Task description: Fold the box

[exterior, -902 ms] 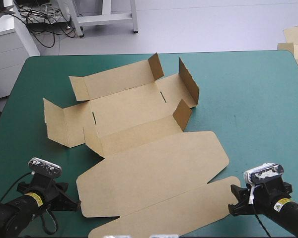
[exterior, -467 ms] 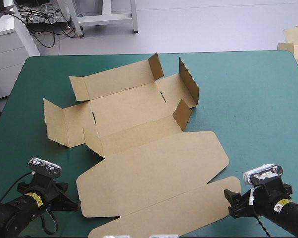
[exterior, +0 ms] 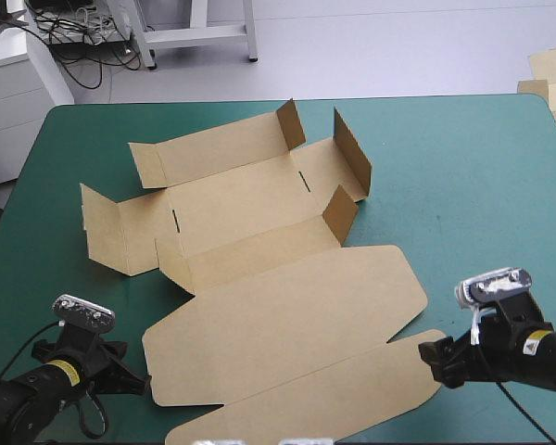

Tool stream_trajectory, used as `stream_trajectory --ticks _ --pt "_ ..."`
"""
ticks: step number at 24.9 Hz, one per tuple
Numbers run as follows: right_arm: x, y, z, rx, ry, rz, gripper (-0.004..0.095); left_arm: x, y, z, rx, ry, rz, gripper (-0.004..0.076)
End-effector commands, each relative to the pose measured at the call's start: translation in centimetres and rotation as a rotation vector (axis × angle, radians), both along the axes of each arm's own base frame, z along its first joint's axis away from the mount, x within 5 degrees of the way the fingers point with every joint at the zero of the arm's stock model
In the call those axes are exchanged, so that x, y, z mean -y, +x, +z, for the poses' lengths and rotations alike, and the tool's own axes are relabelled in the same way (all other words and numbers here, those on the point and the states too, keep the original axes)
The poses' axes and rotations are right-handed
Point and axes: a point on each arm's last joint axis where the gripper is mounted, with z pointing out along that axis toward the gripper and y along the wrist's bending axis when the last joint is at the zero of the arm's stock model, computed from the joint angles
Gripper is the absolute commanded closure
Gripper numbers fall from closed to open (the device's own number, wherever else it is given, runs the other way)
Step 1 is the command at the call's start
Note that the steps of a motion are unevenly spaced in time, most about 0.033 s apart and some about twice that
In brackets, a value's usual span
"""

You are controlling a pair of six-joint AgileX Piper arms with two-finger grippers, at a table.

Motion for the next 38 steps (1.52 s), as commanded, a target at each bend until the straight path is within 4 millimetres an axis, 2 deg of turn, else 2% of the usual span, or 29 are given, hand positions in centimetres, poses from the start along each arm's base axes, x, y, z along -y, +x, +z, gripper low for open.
stream_trajectory --ticks 1,4,5,11,16,18,22,25,28,34,38 --pt "-0.6 1.8 2.2 0.005 0.035 0.017 0.0117 0.2 0.5 1.2 0.066 -0.027 0.004 0.0734" --pt "-1.1 4.4 3.4 -0.003 0.035 0.061 0.0116 0.2 0.5 1.2 0.066 -0.027 0.004 0.0734" --pt "-1.4 6.2 3.8 -0.027 0.036 0.063 0.0116 0.2 0.5 1.2 0.066 -0.027 0.004 0.0734" --pt "-2.4 12.1 4.0 -0.096 0.047 0.087 0.0117 0.2 0.5 1.2 0.066 -0.027 0.004 0.0734" --pt "-4.2 20.3 3.5 -0.114 0.097 0.185 0.0116 0.1 0.5 1.3 0.072 -0.01 0.004 0.0734" --pt "-4.4 22.8 3.4 -0.105 0.077 0.183 0.0116 0.1 0.5 1.3 0.072 -0.01 0.004 0.0734" --pt "-4.8 26.4 3.2 -0.086 0.076 0.182 0.0116 0.2 0.5 1.2 0.066 -0.027 0.004 0.0734" --pt "-5.4 27.9 2.6 -0.096 0.108 0.19 0.0116 0.2 0.5 1.2 0.066 -0.027 0.004 0.0734" --pt "-7.3 29.3 1.5 -0.119 0.12 0.22 0.0116 0.2 0.5 1.2 0.066 -0.027 0.004 0.0734" --pt "-11.1 30.2 -1.5 -0.195 0.106 0.301 0.0116 0.2 0.5 1.2 0.066 -0.027 0.004 0.0734" --pt "-12.3 30.7 -3.7 -0.247 0.093 0.32 0.0116 0.2 0.5 1.2 0.066 -0.027 0.004 0.0734"
